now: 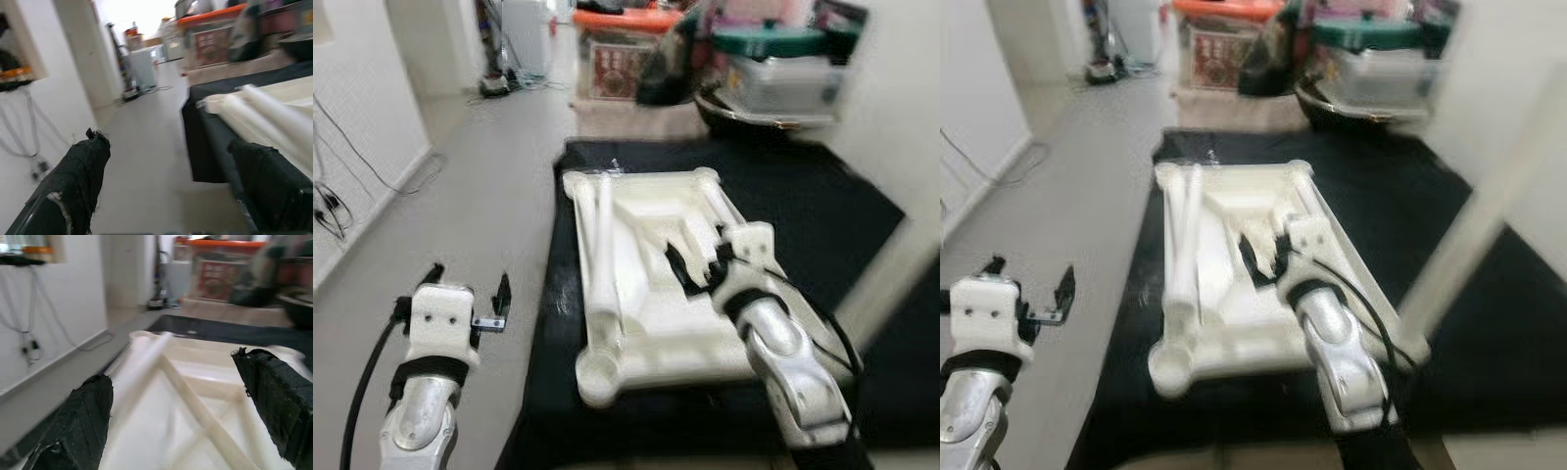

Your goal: Building children table

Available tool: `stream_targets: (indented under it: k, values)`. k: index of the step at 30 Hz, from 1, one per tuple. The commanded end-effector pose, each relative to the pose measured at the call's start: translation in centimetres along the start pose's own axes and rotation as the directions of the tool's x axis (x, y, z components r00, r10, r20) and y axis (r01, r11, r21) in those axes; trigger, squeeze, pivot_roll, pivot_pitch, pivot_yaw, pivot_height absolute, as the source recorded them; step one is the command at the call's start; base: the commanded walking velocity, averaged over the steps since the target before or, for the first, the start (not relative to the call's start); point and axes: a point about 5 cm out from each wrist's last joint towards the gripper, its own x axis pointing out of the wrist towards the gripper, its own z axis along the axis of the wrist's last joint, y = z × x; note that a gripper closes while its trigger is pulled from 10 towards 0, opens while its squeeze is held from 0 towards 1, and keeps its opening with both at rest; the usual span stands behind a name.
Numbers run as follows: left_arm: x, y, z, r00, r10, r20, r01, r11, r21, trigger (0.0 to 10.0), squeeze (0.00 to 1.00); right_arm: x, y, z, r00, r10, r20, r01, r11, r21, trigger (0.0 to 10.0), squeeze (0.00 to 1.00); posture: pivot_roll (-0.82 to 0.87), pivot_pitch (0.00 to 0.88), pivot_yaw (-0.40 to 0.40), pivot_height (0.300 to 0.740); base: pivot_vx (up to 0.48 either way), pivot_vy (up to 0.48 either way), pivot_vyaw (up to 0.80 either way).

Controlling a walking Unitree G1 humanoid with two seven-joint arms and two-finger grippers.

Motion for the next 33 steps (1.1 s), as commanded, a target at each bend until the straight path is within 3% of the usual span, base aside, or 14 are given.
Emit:
stream_targets:
  k: [1,16,24,27,30,32,33]
  values:
    - [-0.1,0.1,-0.4,1.0,0.008,-0.019,-0.008,1.0,-0.005,10.0,0.0,0.0,0.7,-0.1,1.0,0.03,0.0,-0.03,1.0,0.001,10.0,0.0,0.06,0.0,-0.102,0.74,0.0,0.0,0.0]
    - [0.0,-0.3,-0.7,0.999,-0.023,-0.026,0.022,0.999,-0.028,10.0,0.0,0.0,0.7,-0.6,0.999,0.03,-0.036,-0.03,0.999,0.012,10.0,0.0,0.06,0.0,-0.103,0.74,0.0,0.416,0.0]
    - [-0.1,-0.5,-0.8,1.0,-0.011,-0.022,0.011,1.0,-0.022,10.0,0.0,0.4,-0.3,-1.1,0.994,0.01,-0.108,-0.004,0.998,0.061,10.0,0.0,0.05,0.0,-0.107,0.74,0.0,0.0,0.0]
    - [-0.1,-0.2,-1.0,0.999,0.009,-0.032,-0.01,1.0,-0.011,10.0,0.0,0.4,-0.9,-1.2,0.978,-0.021,-0.21,0.035,0.997,0.062,10.0,0.0,0.05,0.0,-0.111,0.74,0.0,0.0,0.0]
    - [-0.2,-0.1,-1.0,0.999,0.016,-0.038,-0.016,1.0,-0.006,10.0,0.0,0.3,-0.8,-1.1,0.971,-0.011,-0.238,0.029,0.997,0.072,10.0,0.0,0.05,0.0,-0.112,0.74,0.0,0.0,0.0]
    - [-0.2,0.0,-1.2,0.999,0.025,-0.046,-0.025,1.0,-0.004,10.0,0.0,-0.6,-0.1,-0.7,0.949,0.075,-0.307,-0.028,0.987,0.156,10.0,0.0,0.04,0.0,-0.108,0.74,0.0,0.0,0.0]
    - [-0.1,0.0,-1.3,0.998,0.026,-0.049,-0.026,1.0,-0.003,10.0,0.0,-1.2,0.1,-0.5,0.931,0.117,-0.346,-0.07,0.987,0.145,10.0,0.0,0.03,0.0,-0.107,0.74,0.0,0.0,0.0]
